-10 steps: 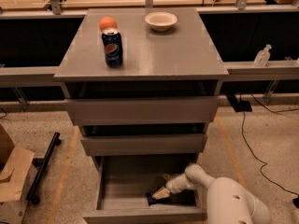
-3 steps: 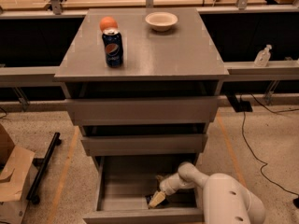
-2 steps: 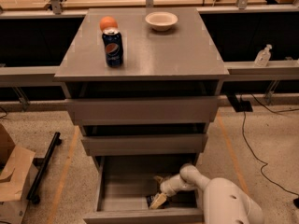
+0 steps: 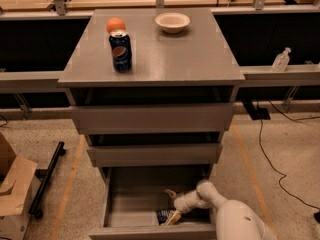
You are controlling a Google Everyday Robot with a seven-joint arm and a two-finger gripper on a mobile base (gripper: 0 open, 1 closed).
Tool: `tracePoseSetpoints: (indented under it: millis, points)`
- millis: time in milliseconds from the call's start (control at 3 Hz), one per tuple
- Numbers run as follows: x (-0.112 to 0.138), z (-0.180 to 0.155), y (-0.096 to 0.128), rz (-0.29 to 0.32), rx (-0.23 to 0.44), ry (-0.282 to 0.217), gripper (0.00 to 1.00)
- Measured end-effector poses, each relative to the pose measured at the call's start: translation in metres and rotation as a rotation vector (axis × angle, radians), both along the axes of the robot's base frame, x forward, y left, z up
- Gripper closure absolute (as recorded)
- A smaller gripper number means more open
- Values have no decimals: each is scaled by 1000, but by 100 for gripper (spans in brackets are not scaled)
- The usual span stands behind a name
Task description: Pick rxbar blueberry from bottom drawer and place on counter
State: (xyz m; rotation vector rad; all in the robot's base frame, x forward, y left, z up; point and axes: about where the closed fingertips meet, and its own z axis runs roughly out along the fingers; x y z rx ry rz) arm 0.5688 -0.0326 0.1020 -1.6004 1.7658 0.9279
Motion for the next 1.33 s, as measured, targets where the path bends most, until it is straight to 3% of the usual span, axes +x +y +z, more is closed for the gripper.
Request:
tracePoseSetpoints:
  millis: [333, 1333]
  points:
    - [5, -11, -1, -9, -4, -36, 18]
    - [5, -1, -1, -10, -4, -36, 87]
